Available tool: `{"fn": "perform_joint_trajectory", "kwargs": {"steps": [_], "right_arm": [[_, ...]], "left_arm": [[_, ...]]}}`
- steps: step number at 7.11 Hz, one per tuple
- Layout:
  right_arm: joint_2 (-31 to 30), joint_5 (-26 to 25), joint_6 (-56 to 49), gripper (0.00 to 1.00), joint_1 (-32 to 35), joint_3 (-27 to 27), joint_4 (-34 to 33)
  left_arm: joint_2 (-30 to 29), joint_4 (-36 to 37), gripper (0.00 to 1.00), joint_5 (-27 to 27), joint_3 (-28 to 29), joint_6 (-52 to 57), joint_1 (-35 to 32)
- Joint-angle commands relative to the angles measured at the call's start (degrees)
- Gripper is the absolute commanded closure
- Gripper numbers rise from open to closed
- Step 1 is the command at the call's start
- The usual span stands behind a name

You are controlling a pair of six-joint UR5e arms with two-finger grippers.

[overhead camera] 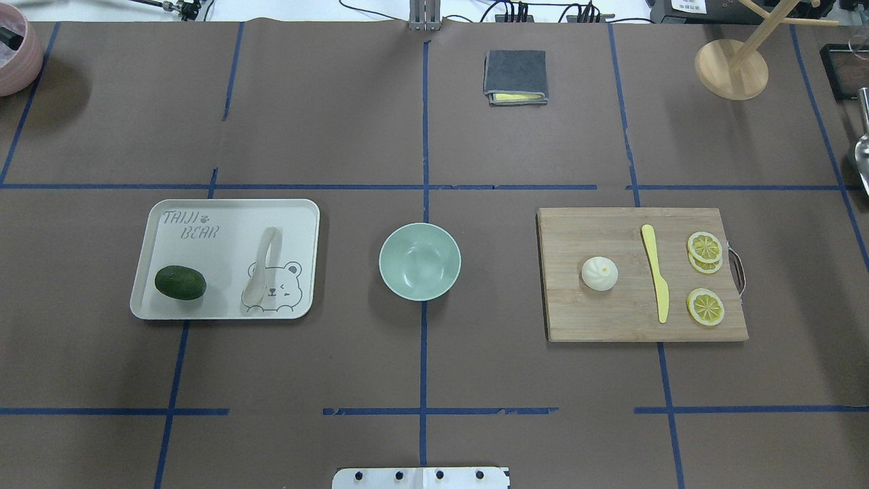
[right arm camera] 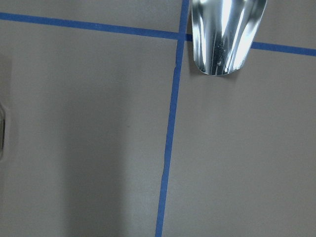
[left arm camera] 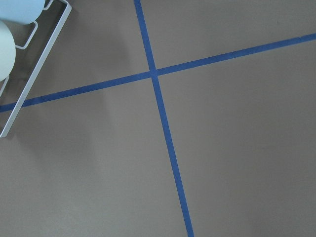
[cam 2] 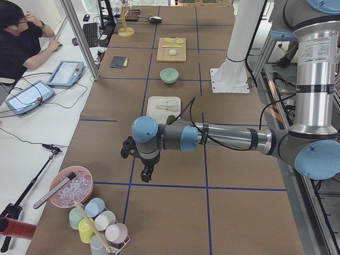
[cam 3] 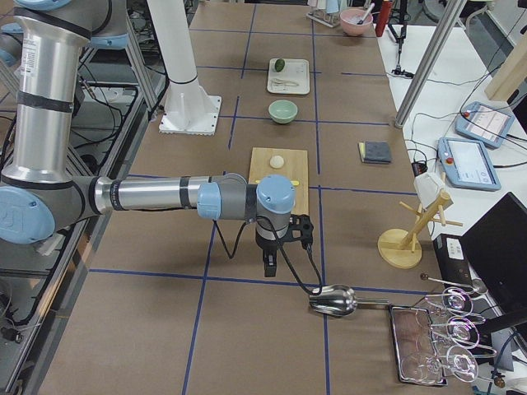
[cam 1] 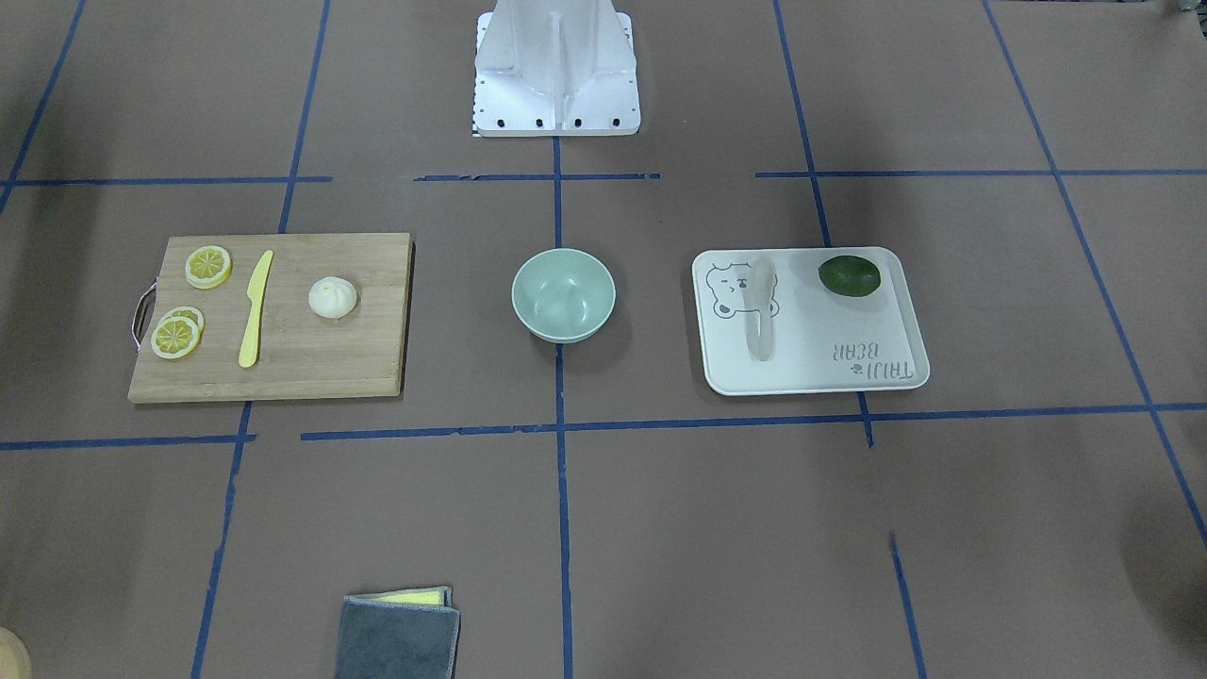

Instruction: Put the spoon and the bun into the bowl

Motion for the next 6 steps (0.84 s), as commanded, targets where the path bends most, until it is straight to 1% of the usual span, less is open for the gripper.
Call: {"fn": "perform_joint_trajectory", "kwargs": {"steps": [1, 2, 3, 4, 5, 6], "right_arm": [[2.80, 4.86, 0.74, 0.00, -0.16, 1.98, 0.28], [7.27, 5.33, 0.92, 0.00, -0.33, 1.90, 0.28], [8.10, 5.51, 0.84, 0.00, -0.34, 1.98, 0.45], [8.63, 5.77, 1.01, 0.00, -0.42, 1.90, 2.11], [8.37, 5.78, 0.92, 0.00, -0.42, 1.98, 2.21], [8.37, 5.78, 1.62, 0.00, -0.42, 1.90, 2.12]], "left_arm": [[-0.69, -2.02, 0.00, -0.22, -3.50, 0.02, 0.19], [-1.04, -6.74, 0.00, -0.40, -3.08, -0.32, 0.28], [-1.83, -11.66, 0.00, -0.58, -2.99, -0.59, 0.28], [-3.40, -21.80, 0.00, -0.40, -2.64, -0.68, 0.28], [-3.51, -31.21, 0.00, -0.75, -1.42, -0.77, 0.98], [-3.85, -35.22, 0.00, -0.93, -1.50, -11.29, 4.29]]}}
